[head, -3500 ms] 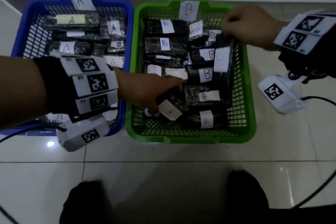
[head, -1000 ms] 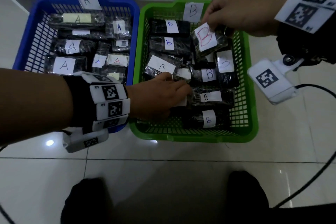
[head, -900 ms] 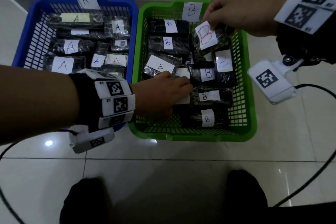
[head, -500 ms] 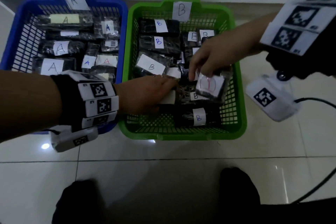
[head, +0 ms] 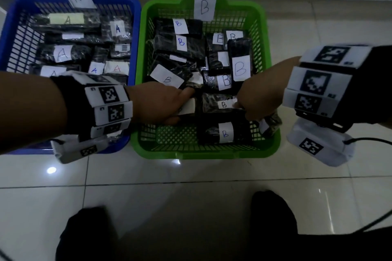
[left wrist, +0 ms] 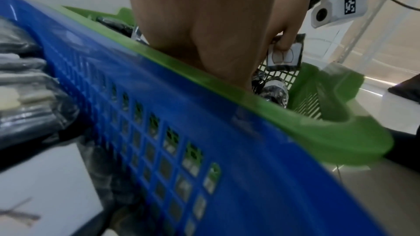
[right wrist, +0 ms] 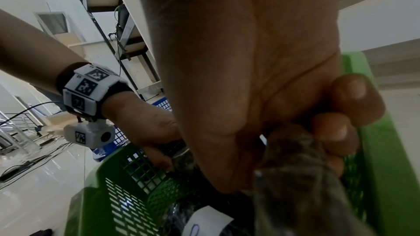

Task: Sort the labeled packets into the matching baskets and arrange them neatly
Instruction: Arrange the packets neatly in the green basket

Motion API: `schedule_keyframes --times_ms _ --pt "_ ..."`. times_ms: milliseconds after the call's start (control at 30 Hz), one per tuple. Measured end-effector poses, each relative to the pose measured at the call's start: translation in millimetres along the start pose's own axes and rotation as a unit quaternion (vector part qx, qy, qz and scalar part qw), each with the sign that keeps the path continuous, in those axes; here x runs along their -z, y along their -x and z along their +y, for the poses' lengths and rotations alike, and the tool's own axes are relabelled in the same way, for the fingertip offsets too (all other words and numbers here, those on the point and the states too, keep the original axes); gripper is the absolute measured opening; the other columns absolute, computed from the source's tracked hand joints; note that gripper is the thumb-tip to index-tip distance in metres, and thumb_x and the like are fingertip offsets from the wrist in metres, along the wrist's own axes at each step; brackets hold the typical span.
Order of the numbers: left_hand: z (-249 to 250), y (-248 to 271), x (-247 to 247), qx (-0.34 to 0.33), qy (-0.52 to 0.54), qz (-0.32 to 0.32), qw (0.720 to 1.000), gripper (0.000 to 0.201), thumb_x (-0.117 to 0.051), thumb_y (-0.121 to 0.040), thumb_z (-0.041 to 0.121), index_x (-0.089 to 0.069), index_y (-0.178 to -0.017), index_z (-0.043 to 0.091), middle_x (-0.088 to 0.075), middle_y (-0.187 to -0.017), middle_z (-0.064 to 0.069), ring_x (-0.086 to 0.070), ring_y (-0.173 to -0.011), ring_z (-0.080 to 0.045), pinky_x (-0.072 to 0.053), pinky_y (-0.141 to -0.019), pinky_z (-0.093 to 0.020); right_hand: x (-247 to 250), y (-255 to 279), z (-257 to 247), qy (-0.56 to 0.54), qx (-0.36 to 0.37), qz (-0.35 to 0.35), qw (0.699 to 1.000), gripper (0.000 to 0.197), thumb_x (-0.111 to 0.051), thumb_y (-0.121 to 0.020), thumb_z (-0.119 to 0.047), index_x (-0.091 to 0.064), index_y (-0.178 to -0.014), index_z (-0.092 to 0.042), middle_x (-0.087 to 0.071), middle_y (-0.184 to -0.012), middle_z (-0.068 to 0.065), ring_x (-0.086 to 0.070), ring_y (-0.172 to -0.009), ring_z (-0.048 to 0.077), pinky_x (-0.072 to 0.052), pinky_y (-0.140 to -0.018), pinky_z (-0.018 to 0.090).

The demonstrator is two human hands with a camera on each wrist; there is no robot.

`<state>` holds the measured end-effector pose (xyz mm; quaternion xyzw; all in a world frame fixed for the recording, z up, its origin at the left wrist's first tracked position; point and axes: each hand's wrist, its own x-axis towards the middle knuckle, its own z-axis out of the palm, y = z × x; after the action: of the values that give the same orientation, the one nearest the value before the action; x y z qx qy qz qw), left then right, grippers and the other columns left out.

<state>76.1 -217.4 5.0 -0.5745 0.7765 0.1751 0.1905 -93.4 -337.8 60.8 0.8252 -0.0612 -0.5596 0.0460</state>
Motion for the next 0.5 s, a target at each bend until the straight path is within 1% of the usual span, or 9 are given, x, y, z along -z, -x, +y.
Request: schedule_keyframes --times_ms 67,133,167,200,233,300,400,433,500 --pt "1.2 0.5 1.3 0.002 0.032 -0.003 0.999 0.072 -0.048 -0.093 0.045 -0.013 -0.144 0.008 -0.056 -0.112 -0.006 -0.051 -0.083 -0.017 -0.036 -0.067 -0.025 1.5 -1.7 0.4 0.002 -0.002 0.0 1.0 0.04 -0.032 -0.1 -0.031 -0.059 -0.116 -0.006 -0.043 -0.073 -0.001 -0.038 -0.062 0.01 -0.037 -0.073 0.026" --pt "2.1 1.7 2.6 0.002 0.053 -0.006 0.999 0.064 -0.049 -0.093 0.042 -0.019 -0.14 0.011 -0.055 -0.111 -0.006 -0.043 -0.079 -0.013 -0.038 -0.069 -0.025 2.7 -1.8 2.1 -0.008 -0.007 -0.01 1.0 0.043 -0.031 -0.1 -0.033 -0.056 -0.124 -0.007 -0.054 -0.09 0.005 -0.043 -0.072 0.014 -0.038 -0.075 0.027" --pt "2.1 2.4 3.3 0.003 0.059 -0.005 0.998 0.062 -0.049 -0.093 0.042 -0.021 -0.139 0.012 -0.054 -0.112 -0.006 -0.044 -0.08 -0.014 -0.041 -0.07 -0.027 2.9 -1.6 2.7 -0.009 -0.009 -0.016 1.0 0.044 -0.031 -0.1 -0.033 -0.054 -0.127 -0.008 -0.058 -0.1 0.008 -0.042 -0.074 0.015 -0.038 -0.075 0.027" --pt "1.8 2.9 3.4 0.004 0.063 -0.002 0.998 0.061 -0.05 -0.093 0.042 -0.022 -0.139 0.015 -0.054 -0.115 -0.006 -0.049 -0.084 -0.016 -0.045 -0.073 -0.029 2.1 -2.9 3.1 -0.008 -0.009 -0.017 1.0 0.044 -0.031 -0.1 -0.033 -0.054 -0.128 -0.008 -0.059 -0.102 0.009 -0.041 -0.071 0.014 -0.037 -0.074 0.027" --pt "1.2 3.5 2.5 0.005 0.069 0.0 0.998 0.062 -0.051 -0.092 0.043 -0.022 -0.141 0.017 -0.054 -0.118 -0.006 -0.054 -0.091 -0.019 -0.048 -0.077 -0.032 0.7 -4.9 3.1 -0.012 -0.01 -0.017 1.0 0.044 -0.031 -0.1 -0.032 -0.055 -0.126 -0.007 -0.059 -0.096 0.008 -0.038 -0.065 0.013 -0.037 -0.073 0.026" --pt "1.2 2.7 1.2 0.014 0.093 0.004 0.996 0.066 -0.055 -0.089 0.047 -0.024 -0.142 0.024 -0.054 -0.125 -0.006 -0.056 -0.107 -0.023 -0.05 -0.086 -0.037 -0.6 -8.1 1.8 -0.014 -0.01 -0.015 1.0 0.042 -0.033 -0.1 -0.031 -0.059 -0.12 -0.006 -0.052 -0.08 0.004 -0.035 -0.06 0.011 -0.036 -0.072 0.026" --pt "2.7 -2.3 1.5 0.039 0.12 0.015 0.992 0.068 -0.062 -0.082 0.051 -0.035 -0.14 0.029 -0.054 -0.13 -0.003 -0.053 -0.116 -0.022 -0.048 -0.09 -0.036 0.4 -10.1 -0.4 -0.012 -0.003 -0.009 1.0 0.039 -0.034 -0.099 -0.032 -0.061 -0.113 -0.007 -0.051 -0.081 0.002 -0.045 -0.072 0.015 -0.039 -0.074 0.026" --pt "3.1 -3.5 0.8 0.043 0.113 0.021 0.992 0.068 -0.063 -0.081 0.051 -0.036 -0.14 0.029 -0.053 -0.131 -0.002 -0.053 -0.117 -0.022 -0.048 -0.09 -0.035 1.3 -10.4 0.1 -0.012 0.0 -0.01 1.0 0.037 -0.035 -0.098 -0.033 -0.062 -0.105 -0.008 -0.05 -0.079 0.0 -0.046 -0.075 0.015 -0.039 -0.074 0.026" --pt "4.2 -3.1 -2.0 0.036 0.105 0.034 0.993 0.072 -0.063 -0.081 0.051 -0.034 -0.142 0.028 -0.05 -0.134 -0.001 -0.052 -0.118 -0.021 -0.048 -0.088 -0.034 6.3 -10.6 4.5 -0.024 0.001 -0.02 1.0 0.033 -0.039 -0.097 -0.033 -0.061 -0.088 -0.011 -0.052 -0.077 0.0 -0.048 -0.072 0.014 -0.041 -0.07 0.027"
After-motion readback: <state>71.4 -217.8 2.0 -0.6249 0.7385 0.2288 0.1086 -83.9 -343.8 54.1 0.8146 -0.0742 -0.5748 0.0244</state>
